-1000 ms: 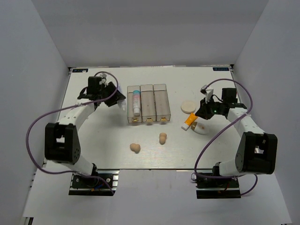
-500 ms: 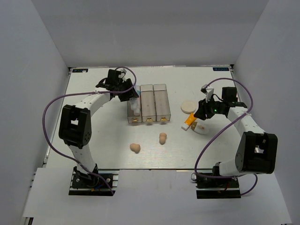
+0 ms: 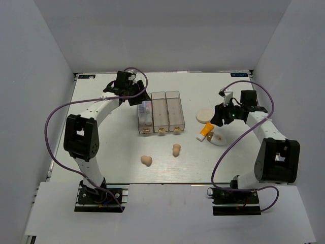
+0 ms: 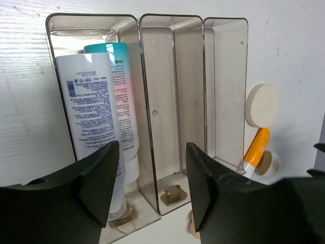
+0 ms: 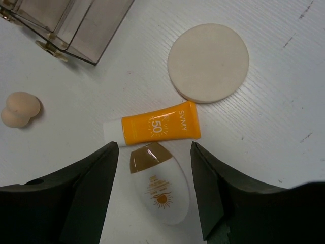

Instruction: Organize the makeup

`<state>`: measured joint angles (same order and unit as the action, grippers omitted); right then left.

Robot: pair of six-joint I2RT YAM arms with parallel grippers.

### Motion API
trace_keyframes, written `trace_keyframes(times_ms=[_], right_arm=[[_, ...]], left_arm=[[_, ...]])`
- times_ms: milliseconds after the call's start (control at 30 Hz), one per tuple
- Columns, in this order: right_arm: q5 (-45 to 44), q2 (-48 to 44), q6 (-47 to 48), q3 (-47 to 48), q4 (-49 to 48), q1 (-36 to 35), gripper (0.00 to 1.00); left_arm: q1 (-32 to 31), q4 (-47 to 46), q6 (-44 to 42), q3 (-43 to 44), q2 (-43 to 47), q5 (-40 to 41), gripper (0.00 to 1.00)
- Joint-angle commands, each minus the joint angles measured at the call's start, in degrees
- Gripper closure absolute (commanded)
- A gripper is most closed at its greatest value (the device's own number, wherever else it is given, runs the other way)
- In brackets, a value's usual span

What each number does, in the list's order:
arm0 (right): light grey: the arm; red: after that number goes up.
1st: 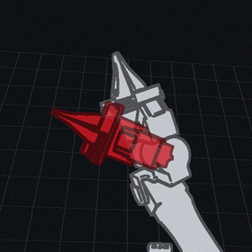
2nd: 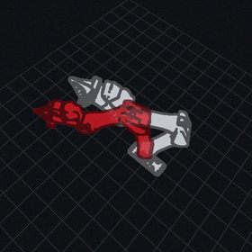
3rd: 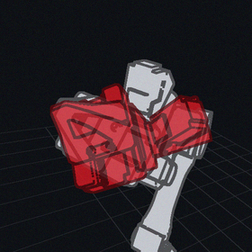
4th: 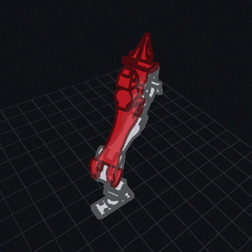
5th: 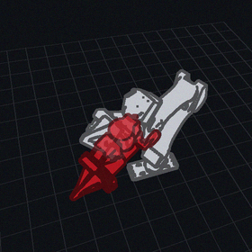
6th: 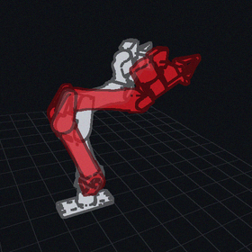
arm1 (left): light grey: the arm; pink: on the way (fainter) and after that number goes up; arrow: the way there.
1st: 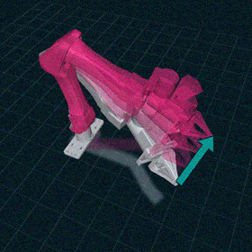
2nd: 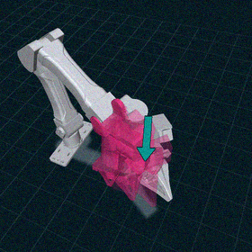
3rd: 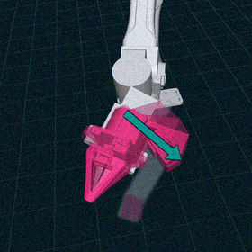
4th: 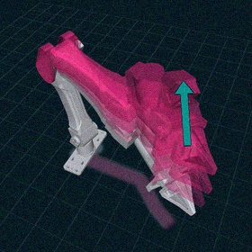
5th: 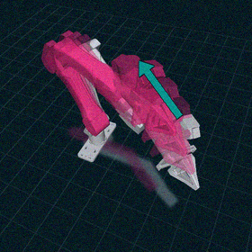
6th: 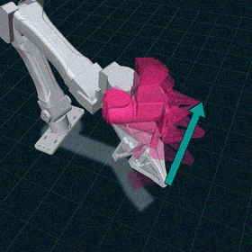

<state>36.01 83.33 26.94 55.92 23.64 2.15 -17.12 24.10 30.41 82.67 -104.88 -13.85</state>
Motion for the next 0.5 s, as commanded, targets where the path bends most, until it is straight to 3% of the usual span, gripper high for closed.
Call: trace_keyframes(times_ms=[0, 33, 67, 133, 200, 300, 367, 467], right_arm=[[-4.09, 1.74, -4.95, 3.4, -3.85, -0.13, 0.37], [-5.32, 2.18, -6.62, 3.93, -4.65, -0.13, 0.45], [-7.34, 3.75, -9.59, 5.32, -6.05, -0.13, 0.5], [-9.89, 5.43, -12.25, 7.0, -6.93, -0.13, 0.6], [-10.52, 9.03, -15.24, 10.34, -7.2, -0.13, 0.63], [-10.43, 13.69, -17.87, 14.72, -6.41, -0.13, 0.62], [-10.87, 17.37, -19.37, 16.4, -6.32, -0.13, 0.57], [-11.22, 23.25, -21.92, 21.32, -4.05, -0.13, 0.51]], left_arm=[[-0.8, -1.94, 0.43, 0.21, 5.29, 0.23, 0.36], [-0.8, -2.38, 0.61, -0.49, 6.26, -0.3, 0.41], [-0.8, -3.0, 0.87, -2.5, 8.62, -0.65, 0.51], [-1.33, -4.5, 1.57, -5.05, 9.96, -1.27, 0.6], [-1.33, -5.99, 2.1, -8.65, 15.03, -1.62, 0.65], [-1.86, -6.25, 2.81, -13.3, 19.87, -1.01, 0.63], [-1.86, -6.26, 3.07, -15.43, 22.16, -0.66, 0.58], [-2.47, -5.82, 3.6, -19.29, 26.56, -0.48, 0.42]])
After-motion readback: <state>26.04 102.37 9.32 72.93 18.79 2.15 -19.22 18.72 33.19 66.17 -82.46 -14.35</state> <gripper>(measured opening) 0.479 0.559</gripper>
